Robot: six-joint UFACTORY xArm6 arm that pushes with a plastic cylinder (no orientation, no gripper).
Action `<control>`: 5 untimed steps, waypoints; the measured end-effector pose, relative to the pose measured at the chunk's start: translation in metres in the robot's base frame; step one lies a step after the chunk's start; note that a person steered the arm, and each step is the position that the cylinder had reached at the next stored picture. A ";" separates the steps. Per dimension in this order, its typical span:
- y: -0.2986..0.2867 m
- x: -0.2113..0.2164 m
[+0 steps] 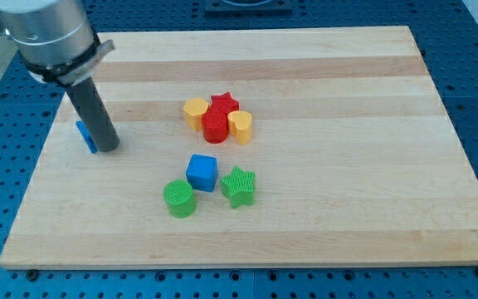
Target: Push the green circle towards the center left
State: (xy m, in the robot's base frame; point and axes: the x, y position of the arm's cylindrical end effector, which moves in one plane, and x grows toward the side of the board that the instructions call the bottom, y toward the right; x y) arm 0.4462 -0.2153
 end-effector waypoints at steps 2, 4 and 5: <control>-0.044 -0.007; -0.007 0.036; 0.005 0.090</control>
State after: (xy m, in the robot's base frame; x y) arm 0.5358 -0.2107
